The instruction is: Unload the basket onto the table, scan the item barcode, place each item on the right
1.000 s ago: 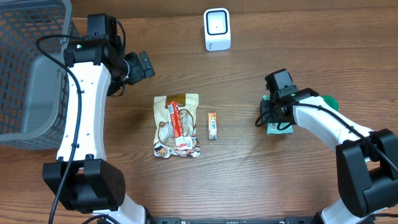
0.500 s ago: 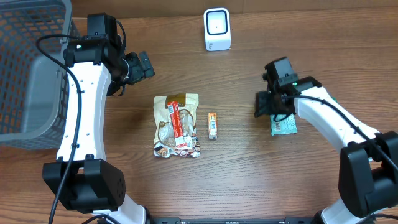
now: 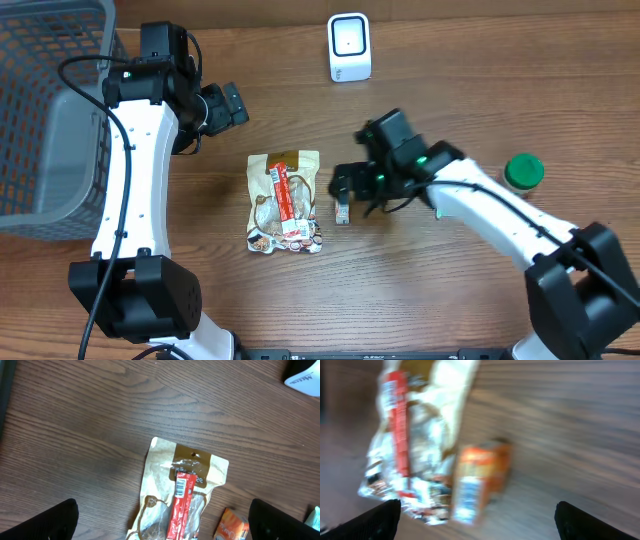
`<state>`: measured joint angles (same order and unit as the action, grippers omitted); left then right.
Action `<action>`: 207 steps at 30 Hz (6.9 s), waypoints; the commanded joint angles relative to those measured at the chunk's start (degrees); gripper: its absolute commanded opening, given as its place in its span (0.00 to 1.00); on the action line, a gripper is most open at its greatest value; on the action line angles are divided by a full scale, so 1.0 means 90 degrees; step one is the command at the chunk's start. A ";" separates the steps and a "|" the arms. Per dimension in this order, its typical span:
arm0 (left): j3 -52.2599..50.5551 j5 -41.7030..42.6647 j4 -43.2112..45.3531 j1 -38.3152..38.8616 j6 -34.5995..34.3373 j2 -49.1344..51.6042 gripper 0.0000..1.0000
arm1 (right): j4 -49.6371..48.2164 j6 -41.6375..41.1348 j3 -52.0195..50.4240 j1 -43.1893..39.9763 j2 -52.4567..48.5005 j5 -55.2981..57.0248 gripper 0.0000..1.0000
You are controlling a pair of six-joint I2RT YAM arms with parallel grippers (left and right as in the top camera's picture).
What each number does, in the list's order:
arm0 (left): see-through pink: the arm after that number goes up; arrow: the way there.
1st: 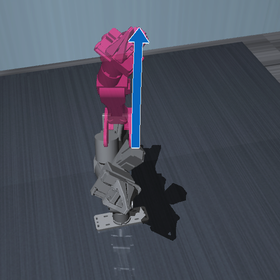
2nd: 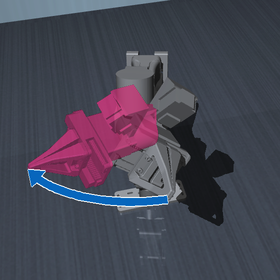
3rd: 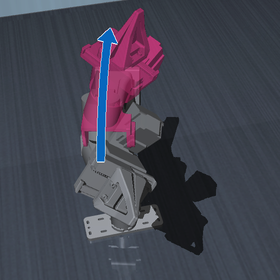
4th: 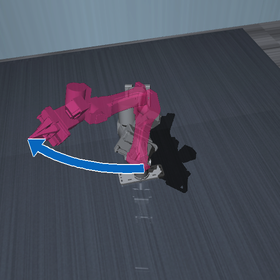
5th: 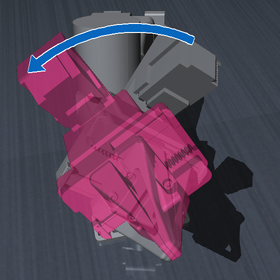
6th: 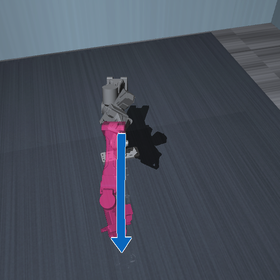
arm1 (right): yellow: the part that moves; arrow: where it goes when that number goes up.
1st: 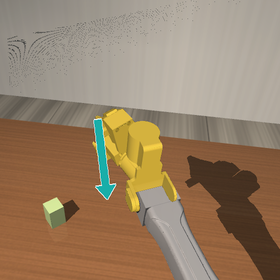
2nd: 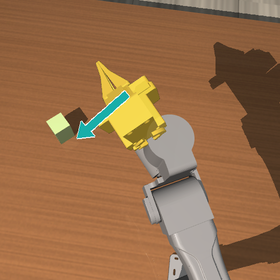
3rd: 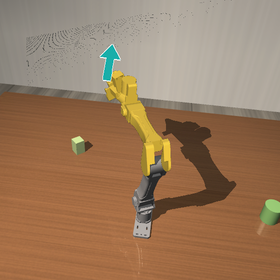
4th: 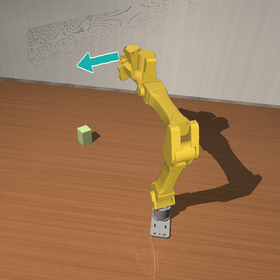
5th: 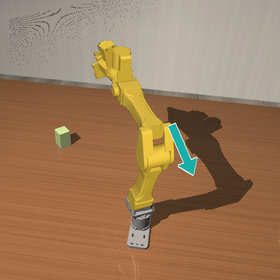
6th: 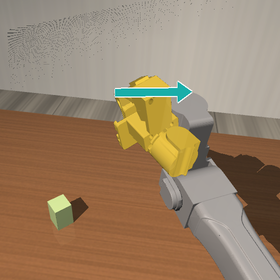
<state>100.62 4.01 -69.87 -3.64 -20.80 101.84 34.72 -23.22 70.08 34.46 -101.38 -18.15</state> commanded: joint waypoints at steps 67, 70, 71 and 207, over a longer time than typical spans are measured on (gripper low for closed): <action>0.0083 -0.0015 0.0002 0.0036 0.0075 -0.0134 1.00 | -0.0442 -0.1588 0.0041 0.1712 -0.1037 0.3473 0.38; 0.0083 -0.0017 0.0002 0.0036 0.0075 -0.0134 1.00 | -0.0442 -0.1588 0.0041 0.1712 -0.1037 0.3514 0.26; 0.0083 -0.0017 0.0002 0.0036 0.0075 -0.0134 1.00 | -0.0437 -0.1588 0.0041 0.1712 -0.1037 0.3514 0.22; 0.0083 -0.0017 0.0002 0.0044 0.0075 -0.0131 1.00 | 0.0112 -0.1086 0.0279 0.1236 -0.0595 0.3886 0.39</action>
<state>100.62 4.01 -69.87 -3.62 -20.80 101.84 35.79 -33.01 71.37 45.78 -108.79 17.34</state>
